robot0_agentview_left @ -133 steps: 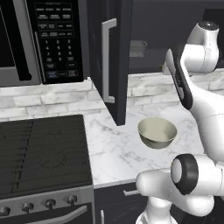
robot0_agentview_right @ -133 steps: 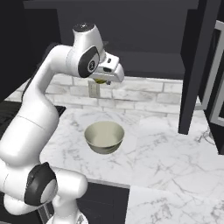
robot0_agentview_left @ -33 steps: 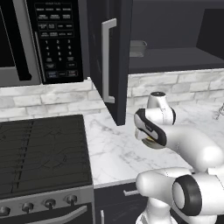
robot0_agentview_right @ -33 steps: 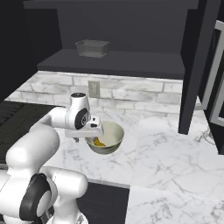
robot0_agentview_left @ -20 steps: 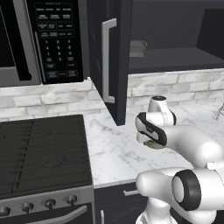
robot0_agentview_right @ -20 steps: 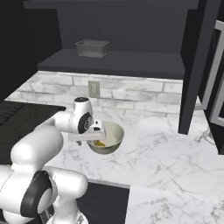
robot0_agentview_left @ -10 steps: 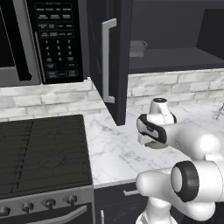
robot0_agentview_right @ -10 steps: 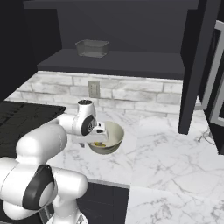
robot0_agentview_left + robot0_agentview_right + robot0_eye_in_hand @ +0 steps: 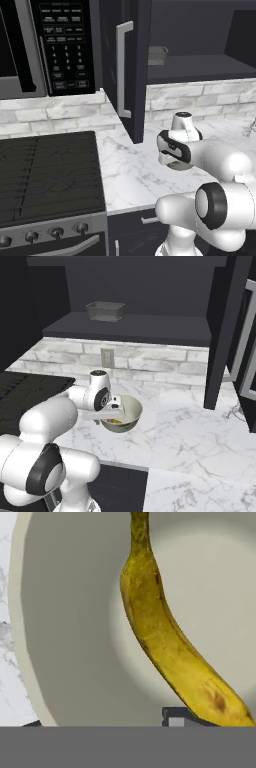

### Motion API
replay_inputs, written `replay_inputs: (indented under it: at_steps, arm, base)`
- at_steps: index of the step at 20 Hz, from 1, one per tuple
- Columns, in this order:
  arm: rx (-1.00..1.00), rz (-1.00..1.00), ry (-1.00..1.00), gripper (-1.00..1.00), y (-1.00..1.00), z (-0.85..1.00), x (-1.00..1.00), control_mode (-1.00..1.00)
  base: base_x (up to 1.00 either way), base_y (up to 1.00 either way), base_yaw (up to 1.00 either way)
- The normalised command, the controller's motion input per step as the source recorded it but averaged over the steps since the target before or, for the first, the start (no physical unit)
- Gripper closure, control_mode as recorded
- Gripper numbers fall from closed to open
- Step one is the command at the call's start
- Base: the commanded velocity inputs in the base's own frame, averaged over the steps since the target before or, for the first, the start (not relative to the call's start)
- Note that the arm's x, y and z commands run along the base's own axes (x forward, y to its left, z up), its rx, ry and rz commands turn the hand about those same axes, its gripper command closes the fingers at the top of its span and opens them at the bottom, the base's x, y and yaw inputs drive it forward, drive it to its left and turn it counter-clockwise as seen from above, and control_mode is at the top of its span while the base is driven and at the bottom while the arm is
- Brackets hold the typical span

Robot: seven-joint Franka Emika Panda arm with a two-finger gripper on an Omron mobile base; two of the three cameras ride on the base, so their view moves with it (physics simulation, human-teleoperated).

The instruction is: Pick the banana from the cabinet and place it in the bowl. Then pick the bowl and place it in the sink. Then turn on the sink facuet.

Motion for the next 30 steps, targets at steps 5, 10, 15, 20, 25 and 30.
replay_inputs:
  at_steps: [5,10,15,20,25,30]
  arm:
    - [0.0,0.0,0.0,1.0,0.0,0.0,-0.03,-1.0]
    - [-0.01,0.06,-0.03,1.0,0.02,0.38,-0.35,-1.0]
    - [-0.08,0.08,-0.14,1.0,0.0,0.87,-0.67,-1.0]
    - [-0.15,0.15,-0.26,1.0,0.0,1.0,-0.73,-1.0]
    - [-0.12,0.33,-0.19,1.0,0.0,1.0,-0.77,-1.0]
    - [-0.07,0.47,-0.14,1.0,0.0,0.93,-0.71,-1.0]
  base:
    - [0.0,0.0,0.0]
    - [0.0,0.0,0.0]
    - [0.0,0.0,0.0]
    - [0.0,0.0,0.0]
    - [0.0,0.0,0.0]
    - [0.0,0.0,0.0]
